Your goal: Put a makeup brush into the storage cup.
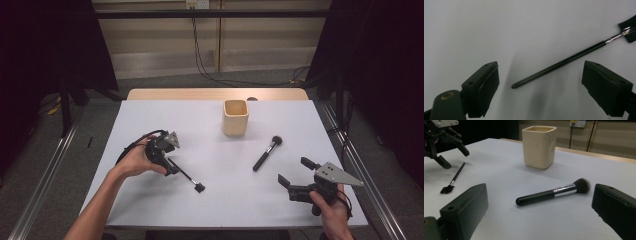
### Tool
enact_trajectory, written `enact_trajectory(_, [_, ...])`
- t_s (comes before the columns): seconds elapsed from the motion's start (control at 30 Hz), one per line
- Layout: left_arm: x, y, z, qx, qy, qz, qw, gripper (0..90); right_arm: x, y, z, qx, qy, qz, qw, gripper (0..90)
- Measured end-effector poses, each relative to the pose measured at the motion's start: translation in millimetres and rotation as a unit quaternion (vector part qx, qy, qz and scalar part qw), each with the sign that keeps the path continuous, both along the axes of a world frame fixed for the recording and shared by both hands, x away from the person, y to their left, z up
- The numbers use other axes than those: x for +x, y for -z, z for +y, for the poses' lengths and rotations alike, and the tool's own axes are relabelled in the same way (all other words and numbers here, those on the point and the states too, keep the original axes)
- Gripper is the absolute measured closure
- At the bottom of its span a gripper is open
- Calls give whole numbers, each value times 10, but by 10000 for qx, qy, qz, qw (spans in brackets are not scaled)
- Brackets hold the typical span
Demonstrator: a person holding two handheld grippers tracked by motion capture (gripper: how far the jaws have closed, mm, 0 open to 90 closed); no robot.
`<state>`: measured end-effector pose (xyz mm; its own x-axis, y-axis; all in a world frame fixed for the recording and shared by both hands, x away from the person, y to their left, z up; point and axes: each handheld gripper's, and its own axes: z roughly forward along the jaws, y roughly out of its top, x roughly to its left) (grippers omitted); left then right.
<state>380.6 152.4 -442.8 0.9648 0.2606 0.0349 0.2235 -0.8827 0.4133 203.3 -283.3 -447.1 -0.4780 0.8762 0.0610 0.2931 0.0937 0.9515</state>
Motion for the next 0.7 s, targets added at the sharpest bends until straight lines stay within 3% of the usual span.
enact_trajectory(0.27, [20,50,-59,128,191,154,9996,210,5,4,3,-23,-29,1,10000,6])
enact_trajectory(0.33, [16,57,-78,122,226,159,9995,263,2,6,7,-38,-34,-7,10000,7])
enact_trajectory(0.43, [14,93,-115,282,362,192,9988,263,-2,6,14,-64,-89,-3,9999,6])
enact_trajectory(0.57, [43,104,-117,307,380,308,9983,262,1,8,26,-81,-123,3,9999,6])
enact_trajectory(0.63, [44,115,-124,257,266,473,9982,306,3,9,25,-87,-123,8,9999,6])
enact_trajectory(0.7, [57,112,-134,365,255,485,9978,316,7,10,26,-76,-127,17,9999,6])
